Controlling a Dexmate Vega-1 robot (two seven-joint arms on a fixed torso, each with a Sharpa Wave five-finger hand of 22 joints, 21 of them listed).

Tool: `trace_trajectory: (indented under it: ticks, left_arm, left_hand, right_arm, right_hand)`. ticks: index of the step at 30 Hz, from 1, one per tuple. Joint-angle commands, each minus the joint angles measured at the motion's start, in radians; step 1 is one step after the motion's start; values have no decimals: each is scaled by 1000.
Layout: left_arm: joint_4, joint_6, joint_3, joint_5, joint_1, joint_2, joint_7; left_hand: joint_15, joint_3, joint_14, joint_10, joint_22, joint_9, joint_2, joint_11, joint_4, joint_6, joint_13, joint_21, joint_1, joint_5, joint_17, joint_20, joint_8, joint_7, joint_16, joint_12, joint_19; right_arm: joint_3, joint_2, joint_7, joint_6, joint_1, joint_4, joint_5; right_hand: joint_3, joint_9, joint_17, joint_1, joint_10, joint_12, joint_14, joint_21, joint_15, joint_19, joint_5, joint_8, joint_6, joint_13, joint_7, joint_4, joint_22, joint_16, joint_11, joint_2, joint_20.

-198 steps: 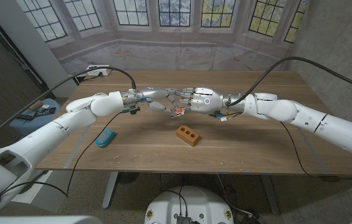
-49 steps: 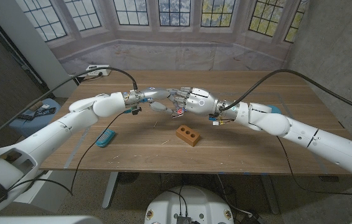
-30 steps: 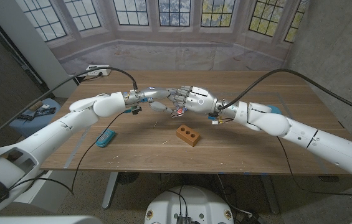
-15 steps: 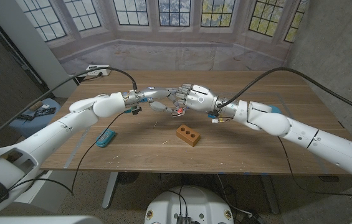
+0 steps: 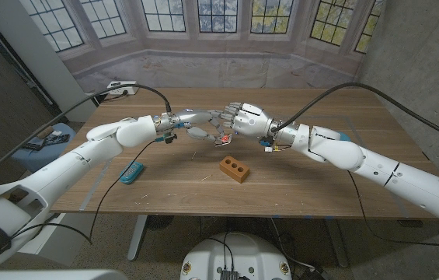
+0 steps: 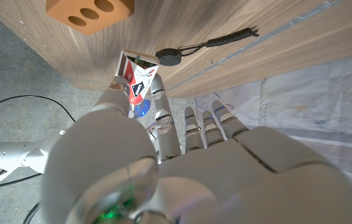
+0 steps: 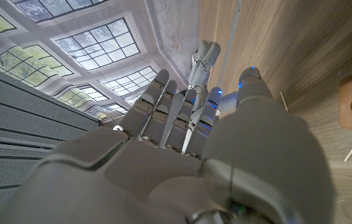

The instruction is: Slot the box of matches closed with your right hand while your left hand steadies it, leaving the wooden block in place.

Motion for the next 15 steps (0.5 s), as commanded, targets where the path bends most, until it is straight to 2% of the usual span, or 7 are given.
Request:
trace_trajectory:
  ticks: [1,9,15]
  left_arm:
    - [-4,4,-2,0,7,0,5]
    - [-2,4,-5,0,12,3,12]
    - [2,1,-6,0,15,5,18]
  left_hand:
    - [5,4,2,4,4,2,13,6,-4,2,3,1,7,-3,1,5,7,-3,-1,-3,1]
    - [3,4,3,5,4,2,12,6,-4,3,3,1,8,-3,1,5,8,-2,0,-3,1]
    - [4,4,3,4,4,2,12,6,-4,3,3,1,8,-3,1,5,8,-2,0,-3,1]
  right_arm:
    - [31,-7,37,-25,-28,-16,31]
    - [62,2,68,-55,-58,-28,84]
    - [68,4,73,-58,-65,-29,93]
  right_hand:
    - [-3,3,4,-9,-4,-1,-4,0,-116,-2,7,0,-6,3,-1,2,2,0,-1,0,-32]
    - [-3,3,5,-11,-4,1,-3,1,-119,-3,9,6,-2,3,14,2,2,3,-3,1,-33]
    - [-3,3,5,-12,-1,3,-1,2,-123,-2,10,9,0,3,16,2,3,5,-5,1,-34]
